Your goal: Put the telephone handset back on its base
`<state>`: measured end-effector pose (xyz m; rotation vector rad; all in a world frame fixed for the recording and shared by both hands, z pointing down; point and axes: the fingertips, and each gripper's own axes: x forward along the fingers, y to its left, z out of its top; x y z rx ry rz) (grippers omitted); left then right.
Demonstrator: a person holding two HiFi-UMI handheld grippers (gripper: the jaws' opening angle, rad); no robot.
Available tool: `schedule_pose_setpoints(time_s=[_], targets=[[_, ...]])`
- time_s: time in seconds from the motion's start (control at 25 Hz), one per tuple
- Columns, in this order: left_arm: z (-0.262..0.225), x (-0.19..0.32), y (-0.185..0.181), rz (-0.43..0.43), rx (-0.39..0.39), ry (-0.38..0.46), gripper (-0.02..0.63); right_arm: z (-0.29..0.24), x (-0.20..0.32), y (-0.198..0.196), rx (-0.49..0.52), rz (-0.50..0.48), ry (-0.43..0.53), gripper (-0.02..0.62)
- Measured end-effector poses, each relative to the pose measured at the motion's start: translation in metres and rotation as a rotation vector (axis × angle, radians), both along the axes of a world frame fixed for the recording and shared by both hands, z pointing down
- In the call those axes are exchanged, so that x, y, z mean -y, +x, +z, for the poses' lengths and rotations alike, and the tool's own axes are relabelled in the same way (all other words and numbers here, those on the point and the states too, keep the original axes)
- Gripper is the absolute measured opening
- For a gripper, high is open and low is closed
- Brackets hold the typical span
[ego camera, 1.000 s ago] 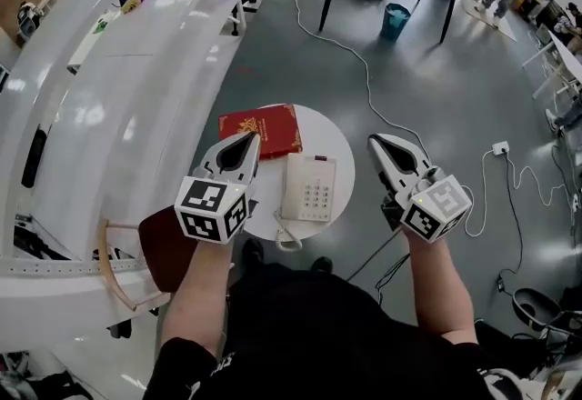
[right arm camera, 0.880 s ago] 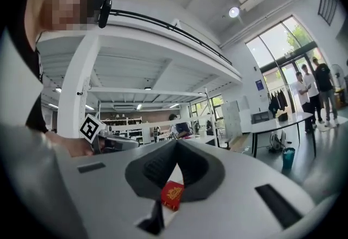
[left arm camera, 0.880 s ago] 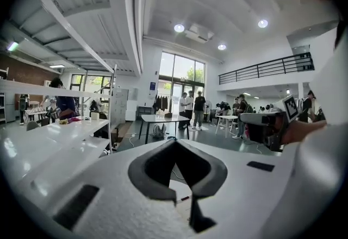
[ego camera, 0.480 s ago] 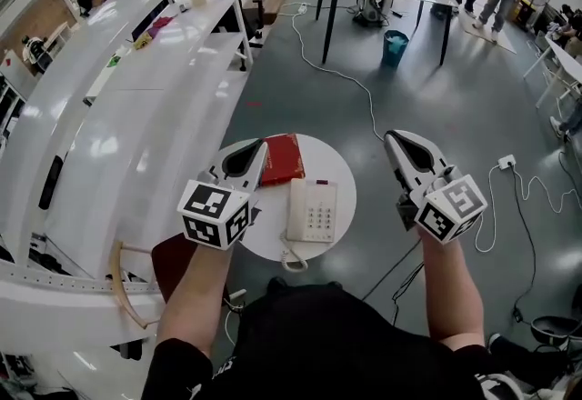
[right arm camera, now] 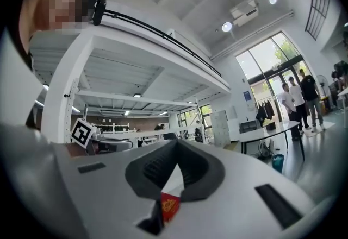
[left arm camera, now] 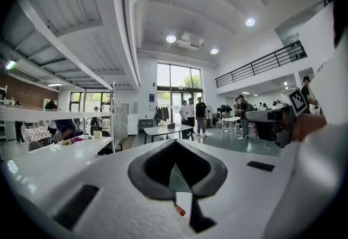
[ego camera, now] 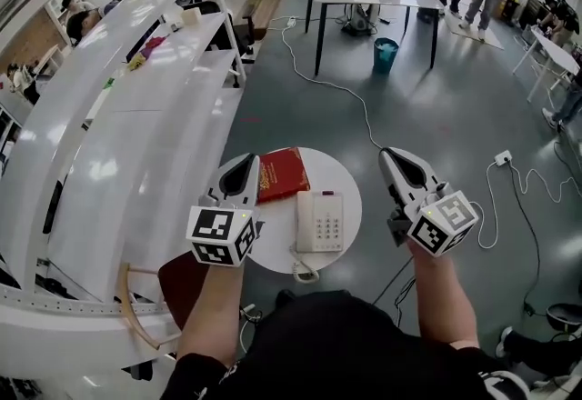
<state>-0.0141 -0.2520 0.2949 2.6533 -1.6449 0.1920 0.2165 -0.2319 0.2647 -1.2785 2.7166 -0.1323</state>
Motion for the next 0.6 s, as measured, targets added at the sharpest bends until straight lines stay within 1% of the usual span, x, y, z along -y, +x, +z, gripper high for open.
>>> schedule_pose_setpoints(time_s=[0.16,0.36,0.6], targets=[[0.013,0.002,-0.016,-0.023,-0.028,-0.031,0.009,0.003,-0.005,-0.013,-0.023,-0.025,-0.018,0.005],[0.018,0.001,-0.025,-0.033,-0.017,-0.035,0.009,0.005,-0.002,-0.015,-0.102,-0.013,-0.001,0.003],[0.015,0.004,-0.029,-0.020,-0.019,-0.040,0.009,-0.006,0.005,-0.017,-0.094,0.006,0.016,0.003]])
